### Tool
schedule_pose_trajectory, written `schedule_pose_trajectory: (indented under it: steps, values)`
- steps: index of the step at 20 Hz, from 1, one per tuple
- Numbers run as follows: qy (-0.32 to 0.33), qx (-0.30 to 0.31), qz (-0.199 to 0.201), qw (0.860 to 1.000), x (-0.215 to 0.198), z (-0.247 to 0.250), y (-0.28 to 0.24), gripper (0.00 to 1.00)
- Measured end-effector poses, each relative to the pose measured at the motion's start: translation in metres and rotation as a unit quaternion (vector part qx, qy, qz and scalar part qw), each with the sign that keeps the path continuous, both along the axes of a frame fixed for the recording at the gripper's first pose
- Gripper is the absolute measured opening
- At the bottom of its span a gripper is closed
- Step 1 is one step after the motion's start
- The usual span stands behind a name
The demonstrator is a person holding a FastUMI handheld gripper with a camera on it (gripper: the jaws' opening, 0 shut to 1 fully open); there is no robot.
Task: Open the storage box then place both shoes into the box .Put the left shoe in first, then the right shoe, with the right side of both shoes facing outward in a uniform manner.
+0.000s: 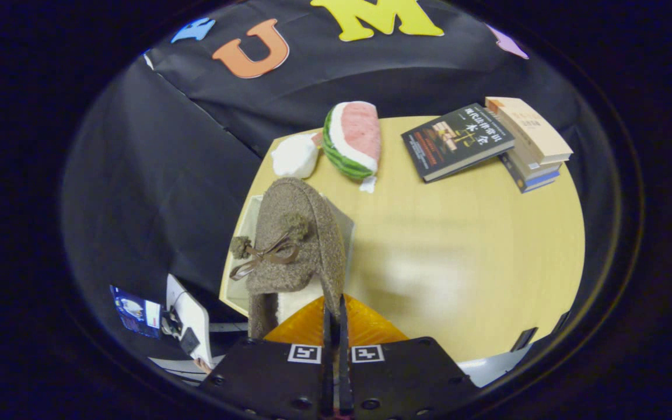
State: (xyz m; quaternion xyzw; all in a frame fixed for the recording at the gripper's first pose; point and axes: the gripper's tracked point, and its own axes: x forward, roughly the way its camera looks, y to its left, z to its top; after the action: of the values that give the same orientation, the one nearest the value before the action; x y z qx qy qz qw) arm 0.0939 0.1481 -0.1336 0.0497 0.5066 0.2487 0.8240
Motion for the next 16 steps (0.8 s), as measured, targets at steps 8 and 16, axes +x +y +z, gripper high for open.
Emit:
schedule_pose_trajectory:
  steps: [8,16]
  values:
    - [0.052,-0.040,-0.084,0.994,-0.007,-0.056,0.092,0.04]
    - [0.027,-0.119,-0.159,0.980,0.019,-0.102,0.108,0.04]
